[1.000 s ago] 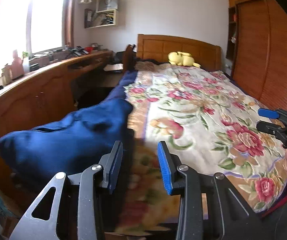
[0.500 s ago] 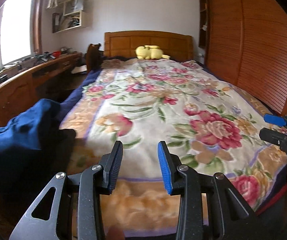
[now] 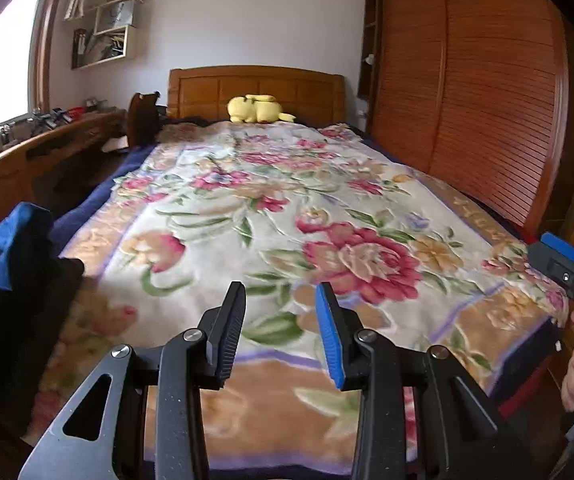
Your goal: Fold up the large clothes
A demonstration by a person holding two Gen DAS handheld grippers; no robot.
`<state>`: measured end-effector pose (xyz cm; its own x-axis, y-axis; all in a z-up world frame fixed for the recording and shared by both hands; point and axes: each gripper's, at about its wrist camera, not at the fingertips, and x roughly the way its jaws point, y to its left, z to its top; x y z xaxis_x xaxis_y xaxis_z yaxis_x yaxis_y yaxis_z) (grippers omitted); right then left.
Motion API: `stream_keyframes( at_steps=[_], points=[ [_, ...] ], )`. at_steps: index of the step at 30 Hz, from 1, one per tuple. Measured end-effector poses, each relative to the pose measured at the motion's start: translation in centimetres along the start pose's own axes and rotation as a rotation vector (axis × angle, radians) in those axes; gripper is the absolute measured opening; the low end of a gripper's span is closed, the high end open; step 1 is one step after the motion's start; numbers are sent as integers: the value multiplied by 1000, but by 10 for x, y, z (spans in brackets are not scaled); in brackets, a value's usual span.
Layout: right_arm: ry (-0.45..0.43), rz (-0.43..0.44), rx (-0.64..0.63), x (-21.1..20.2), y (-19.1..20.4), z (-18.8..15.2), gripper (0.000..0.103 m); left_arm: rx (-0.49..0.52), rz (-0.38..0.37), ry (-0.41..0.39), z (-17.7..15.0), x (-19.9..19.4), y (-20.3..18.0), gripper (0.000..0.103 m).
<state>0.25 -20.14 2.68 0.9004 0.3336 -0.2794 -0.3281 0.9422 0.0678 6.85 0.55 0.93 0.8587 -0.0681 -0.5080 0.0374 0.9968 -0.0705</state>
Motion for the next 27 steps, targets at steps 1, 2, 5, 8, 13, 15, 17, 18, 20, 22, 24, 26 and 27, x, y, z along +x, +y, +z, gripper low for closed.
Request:
stream_keyframes(
  at_steps=[1,2,5,8,13,15,17,18,20,22,24,26,27],
  points=[
    [-1,-8,6,-4,0,-5,89,1,0,2,-4,-1,-5,37],
    [0,-14,12,-3,2,-8,89,3,0,3,-6,-1,-8,37],
    [6,-32,23,-7,4,-17,89,14,-6,11,-14,-3,-16,37],
    [16,-34,37,-7,7,-21,89,14,-15,13,-19,-6,-21,37],
    [26,-37,44,-1,4,-17,89,16,-16,16,-22,-7,-24,37],
    [29,-36,46,2,5,-16,89,14,-14,12,-22,-8,-24,37],
    [27,-37,46,2,5,-15,89,10,-14,10,-22,-9,-24,37],
    [25,-37,45,3,4,-16,89,12,-14,8,-22,-9,-24,37],
    [22,-39,43,3,4,-17,89,16,-8,3,-22,-10,-24,37],
    [20,-38,39,3,3,-18,89,14,-9,0,-22,-11,-24,37],
    [19,-39,35,2,3,-18,89,13,-8,-1,-22,-11,-24,37],
    [19,-36,32,2,2,-18,89,14,-7,-2,-21,-11,-24,37],
    [19,-36,31,2,2,-18,89,14,-8,-3,-21,-12,-24,37]
  ],
)
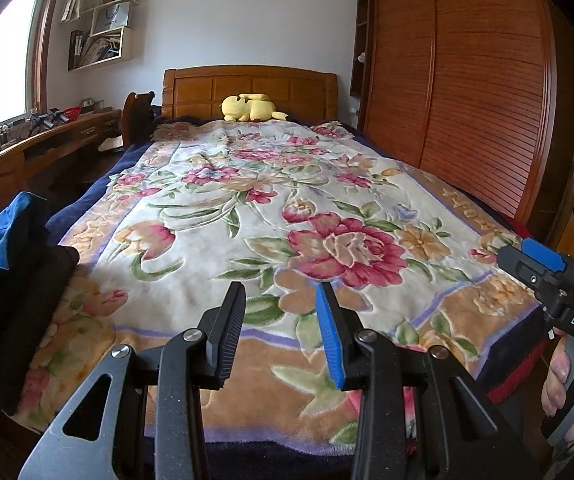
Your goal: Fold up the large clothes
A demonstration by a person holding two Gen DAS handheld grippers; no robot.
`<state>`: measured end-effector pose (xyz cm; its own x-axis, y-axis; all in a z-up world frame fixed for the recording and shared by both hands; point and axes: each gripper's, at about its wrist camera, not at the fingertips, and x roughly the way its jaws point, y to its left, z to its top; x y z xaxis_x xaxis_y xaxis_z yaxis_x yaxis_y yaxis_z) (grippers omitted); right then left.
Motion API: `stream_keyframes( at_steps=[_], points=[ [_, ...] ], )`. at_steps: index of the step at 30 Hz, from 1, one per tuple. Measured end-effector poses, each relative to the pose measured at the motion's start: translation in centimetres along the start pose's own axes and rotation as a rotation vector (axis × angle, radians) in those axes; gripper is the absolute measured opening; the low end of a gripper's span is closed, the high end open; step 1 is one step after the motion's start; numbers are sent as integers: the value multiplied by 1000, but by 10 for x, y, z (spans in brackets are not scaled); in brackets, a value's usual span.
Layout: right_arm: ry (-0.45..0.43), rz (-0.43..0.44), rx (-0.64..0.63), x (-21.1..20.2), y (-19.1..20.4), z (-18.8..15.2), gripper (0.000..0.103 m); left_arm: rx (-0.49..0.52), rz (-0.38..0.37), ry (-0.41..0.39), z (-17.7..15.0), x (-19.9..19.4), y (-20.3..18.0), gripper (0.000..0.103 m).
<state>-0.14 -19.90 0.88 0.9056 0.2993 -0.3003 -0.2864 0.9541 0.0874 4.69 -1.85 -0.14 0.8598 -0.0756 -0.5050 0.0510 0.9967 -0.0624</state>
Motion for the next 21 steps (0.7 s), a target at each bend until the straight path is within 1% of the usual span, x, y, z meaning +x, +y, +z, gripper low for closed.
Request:
stream_keyframes(
  at_steps=[21],
  points=[
    [0,10,-12,-2,-7,0,89,-2,1,-7,4,-7,1,37]
  ],
)
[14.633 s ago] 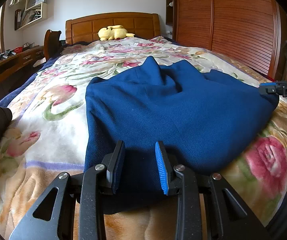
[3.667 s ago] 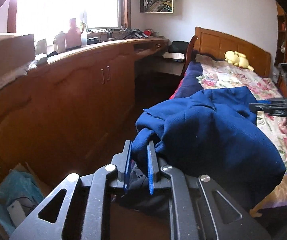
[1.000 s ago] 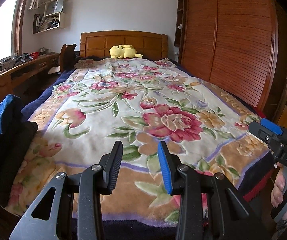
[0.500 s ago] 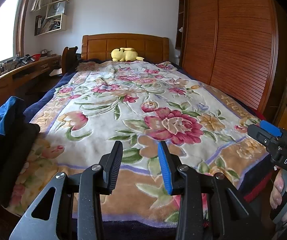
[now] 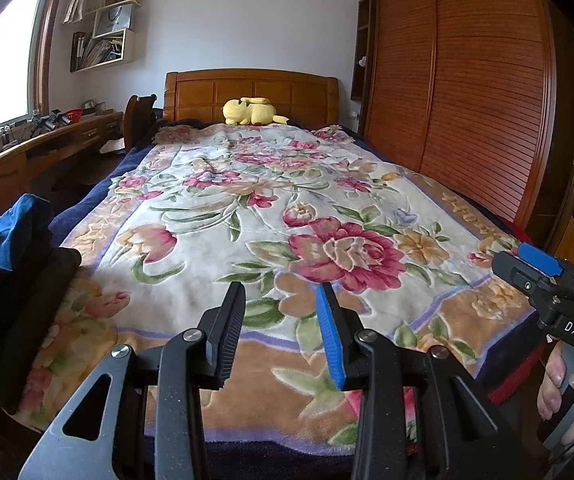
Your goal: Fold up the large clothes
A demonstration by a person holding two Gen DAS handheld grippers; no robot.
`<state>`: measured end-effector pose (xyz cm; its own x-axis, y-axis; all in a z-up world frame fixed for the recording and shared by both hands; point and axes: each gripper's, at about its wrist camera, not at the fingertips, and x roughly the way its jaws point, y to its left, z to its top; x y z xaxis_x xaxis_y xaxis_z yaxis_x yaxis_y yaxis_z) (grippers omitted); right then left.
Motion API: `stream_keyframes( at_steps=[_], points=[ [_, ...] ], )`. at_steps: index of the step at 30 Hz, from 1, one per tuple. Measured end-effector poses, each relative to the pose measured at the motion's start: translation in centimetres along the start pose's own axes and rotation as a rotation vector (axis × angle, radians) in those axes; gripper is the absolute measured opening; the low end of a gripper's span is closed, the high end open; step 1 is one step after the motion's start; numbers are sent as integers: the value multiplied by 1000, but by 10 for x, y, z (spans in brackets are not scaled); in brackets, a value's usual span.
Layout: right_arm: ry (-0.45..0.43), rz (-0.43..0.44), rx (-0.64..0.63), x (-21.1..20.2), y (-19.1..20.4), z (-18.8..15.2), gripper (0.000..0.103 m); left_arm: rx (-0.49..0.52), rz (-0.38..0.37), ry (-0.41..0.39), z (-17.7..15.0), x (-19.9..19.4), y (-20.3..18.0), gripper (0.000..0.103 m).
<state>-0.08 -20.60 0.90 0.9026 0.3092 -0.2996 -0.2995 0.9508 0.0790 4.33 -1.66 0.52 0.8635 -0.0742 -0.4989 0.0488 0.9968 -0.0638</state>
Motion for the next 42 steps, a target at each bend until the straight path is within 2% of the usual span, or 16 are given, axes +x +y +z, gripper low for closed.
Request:
stream_keyframes(
  at_steps=[42],
  points=[
    [-9,21,-19,-6,-16,2,89,-3,2,-11,5,-6,-4,38]
  ],
)
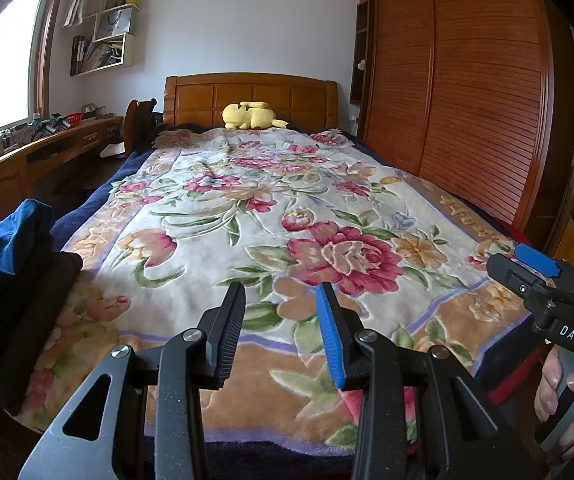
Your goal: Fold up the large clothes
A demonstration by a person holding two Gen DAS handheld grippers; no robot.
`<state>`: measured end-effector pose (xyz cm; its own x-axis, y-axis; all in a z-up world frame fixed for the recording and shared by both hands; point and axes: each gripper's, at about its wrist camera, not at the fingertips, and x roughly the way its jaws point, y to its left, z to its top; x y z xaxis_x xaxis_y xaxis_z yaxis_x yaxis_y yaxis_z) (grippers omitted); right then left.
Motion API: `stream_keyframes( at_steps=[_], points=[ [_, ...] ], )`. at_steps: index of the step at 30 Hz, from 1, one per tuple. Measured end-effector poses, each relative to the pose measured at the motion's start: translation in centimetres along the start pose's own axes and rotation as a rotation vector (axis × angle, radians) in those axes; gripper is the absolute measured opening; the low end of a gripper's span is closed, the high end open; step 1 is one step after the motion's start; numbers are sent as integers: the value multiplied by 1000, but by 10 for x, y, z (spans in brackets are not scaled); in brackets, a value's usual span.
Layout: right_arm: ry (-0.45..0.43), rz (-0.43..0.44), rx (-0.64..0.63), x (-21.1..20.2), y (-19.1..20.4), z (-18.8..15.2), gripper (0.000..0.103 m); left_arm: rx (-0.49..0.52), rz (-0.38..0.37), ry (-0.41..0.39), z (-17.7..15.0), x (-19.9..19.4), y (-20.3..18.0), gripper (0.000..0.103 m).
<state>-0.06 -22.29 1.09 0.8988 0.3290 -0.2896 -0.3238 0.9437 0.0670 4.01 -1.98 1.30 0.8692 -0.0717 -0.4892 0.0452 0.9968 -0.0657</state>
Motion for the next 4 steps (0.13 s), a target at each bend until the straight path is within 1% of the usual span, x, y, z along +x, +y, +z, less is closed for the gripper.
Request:
stream_keyframes(
  at_steps=[4],
  points=[
    [0,2,0,0,-1,0,89,-2,1,0,1,0,-1,38]
  ],
)
